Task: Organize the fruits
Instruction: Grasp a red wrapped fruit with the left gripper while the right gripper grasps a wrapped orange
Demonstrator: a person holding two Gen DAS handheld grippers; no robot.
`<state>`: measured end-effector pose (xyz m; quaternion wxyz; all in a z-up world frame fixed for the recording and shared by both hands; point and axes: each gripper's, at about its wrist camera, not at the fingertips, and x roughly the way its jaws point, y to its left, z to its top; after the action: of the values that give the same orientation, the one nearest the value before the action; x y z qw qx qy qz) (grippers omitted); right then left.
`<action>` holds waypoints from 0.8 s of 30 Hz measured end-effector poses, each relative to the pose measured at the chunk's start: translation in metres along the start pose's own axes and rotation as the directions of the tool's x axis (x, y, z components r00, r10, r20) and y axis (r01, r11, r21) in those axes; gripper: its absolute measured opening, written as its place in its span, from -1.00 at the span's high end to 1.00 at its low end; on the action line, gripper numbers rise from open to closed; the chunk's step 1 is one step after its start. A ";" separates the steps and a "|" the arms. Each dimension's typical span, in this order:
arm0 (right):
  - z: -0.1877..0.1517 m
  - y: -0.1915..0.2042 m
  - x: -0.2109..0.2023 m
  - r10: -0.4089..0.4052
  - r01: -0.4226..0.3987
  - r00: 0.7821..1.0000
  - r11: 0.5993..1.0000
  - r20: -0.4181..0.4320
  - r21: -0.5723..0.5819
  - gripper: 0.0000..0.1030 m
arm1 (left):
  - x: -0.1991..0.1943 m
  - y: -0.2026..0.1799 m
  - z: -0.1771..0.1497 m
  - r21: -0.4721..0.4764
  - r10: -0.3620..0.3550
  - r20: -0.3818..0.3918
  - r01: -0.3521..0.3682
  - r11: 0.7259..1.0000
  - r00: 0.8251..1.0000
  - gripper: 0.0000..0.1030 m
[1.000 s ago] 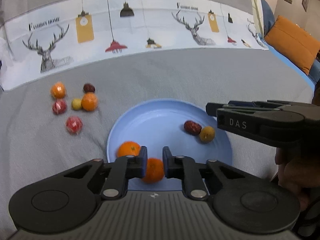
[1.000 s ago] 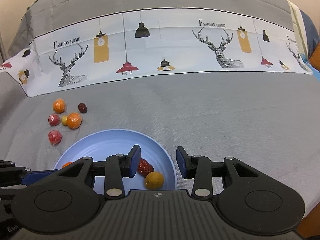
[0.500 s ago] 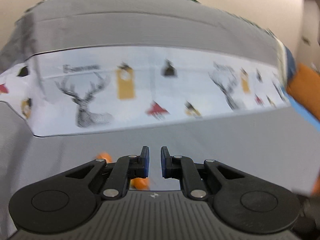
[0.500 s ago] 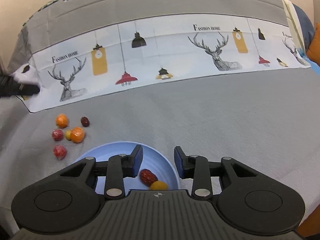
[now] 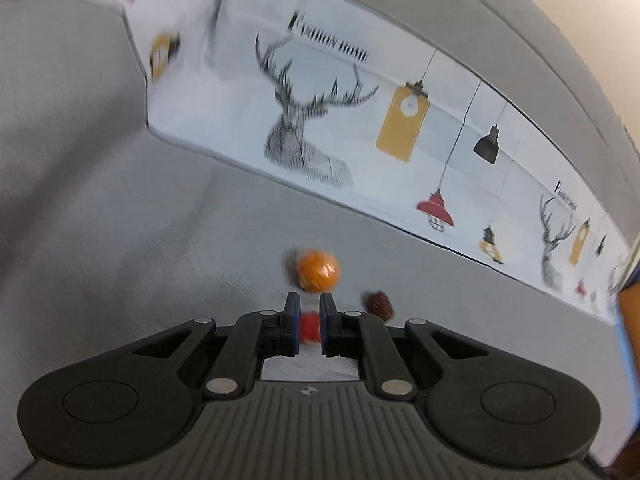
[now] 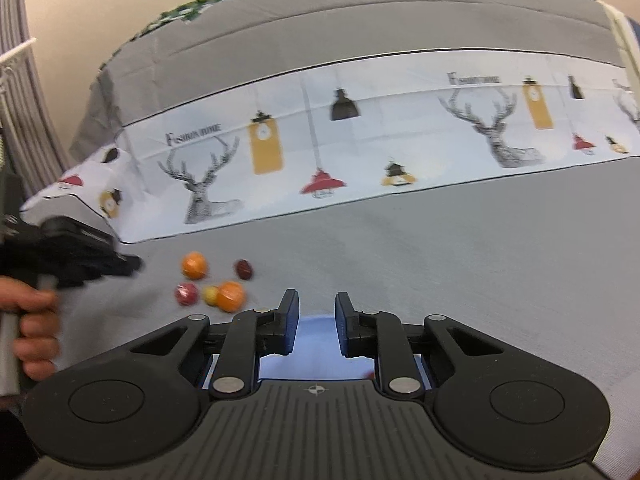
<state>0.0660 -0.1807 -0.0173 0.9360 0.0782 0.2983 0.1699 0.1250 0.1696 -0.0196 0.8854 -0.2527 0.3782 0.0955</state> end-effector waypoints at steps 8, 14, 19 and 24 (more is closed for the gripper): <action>0.028 0.039 0.074 0.164 -0.166 0.979 0.986 -0.118 -0.013 0.53 | 0.014 0.005 -0.009 -0.021 -0.015 -0.041 0.014 1.000 0.999 0.79; 0.023 0.060 0.142 0.126 -0.139 0.968 0.989 -0.218 -0.044 0.07 | 0.031 0.011 -0.008 -0.061 -0.014 -0.091 0.009 0.998 0.996 0.57; 0.016 0.069 0.177 0.087 -0.106 0.951 0.993 -0.298 -0.049 -0.13 | 0.042 0.012 -0.008 -0.071 -0.011 -0.107 0.003 0.997 0.994 0.27; 0.015 0.076 0.194 0.081 -0.106 0.949 0.992 -0.305 -0.065 -0.13 | 0.054 0.009 -0.009 -0.061 0.003 -0.124 -0.010 0.998 0.992 0.26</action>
<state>0.2019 -0.0397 -0.0896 0.8728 0.0277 0.4264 0.2359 0.1539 0.1714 -0.0670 0.8517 -0.2841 0.4302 0.0940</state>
